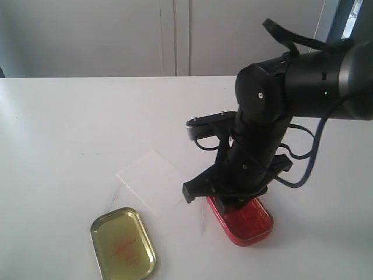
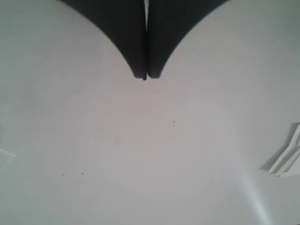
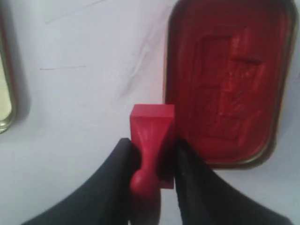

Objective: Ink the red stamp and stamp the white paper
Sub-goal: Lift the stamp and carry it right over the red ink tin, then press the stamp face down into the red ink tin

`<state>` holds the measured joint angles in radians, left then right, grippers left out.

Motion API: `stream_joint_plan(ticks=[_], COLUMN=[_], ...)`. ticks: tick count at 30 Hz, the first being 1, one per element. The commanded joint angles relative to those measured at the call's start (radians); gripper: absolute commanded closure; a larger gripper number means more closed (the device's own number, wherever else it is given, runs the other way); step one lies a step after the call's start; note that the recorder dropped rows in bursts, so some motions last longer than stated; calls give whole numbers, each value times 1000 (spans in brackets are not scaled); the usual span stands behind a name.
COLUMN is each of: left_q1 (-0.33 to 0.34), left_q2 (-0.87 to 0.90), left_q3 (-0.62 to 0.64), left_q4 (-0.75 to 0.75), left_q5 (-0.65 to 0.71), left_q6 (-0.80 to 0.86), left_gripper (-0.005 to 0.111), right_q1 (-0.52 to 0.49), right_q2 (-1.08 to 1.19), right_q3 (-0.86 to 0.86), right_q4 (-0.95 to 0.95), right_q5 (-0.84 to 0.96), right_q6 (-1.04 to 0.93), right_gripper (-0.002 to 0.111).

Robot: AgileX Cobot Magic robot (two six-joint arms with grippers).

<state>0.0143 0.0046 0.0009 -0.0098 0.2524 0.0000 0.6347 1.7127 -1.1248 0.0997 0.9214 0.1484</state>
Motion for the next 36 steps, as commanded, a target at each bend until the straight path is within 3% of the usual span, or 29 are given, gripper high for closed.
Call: stream_joint_plan(ticks=[1,10,36], left_q1=[-4,-4,-4], left_q2=[-5,-5,-5], left_q3=[-1,-1,-1], left_q4=[-12,-12,-12], left_q5=[2,2,2], left_q6=[0,0,0], left_gripper=[107,107,107], right_q1=[-55,-138,-138], right_q2=[-28,-35,132], right_q3=[39,95,38], right_q4=[4,4,25], right_q5=[-6,-6,-48], right_q6=[-40,-97,-148], right_gripper=[108,108,108])
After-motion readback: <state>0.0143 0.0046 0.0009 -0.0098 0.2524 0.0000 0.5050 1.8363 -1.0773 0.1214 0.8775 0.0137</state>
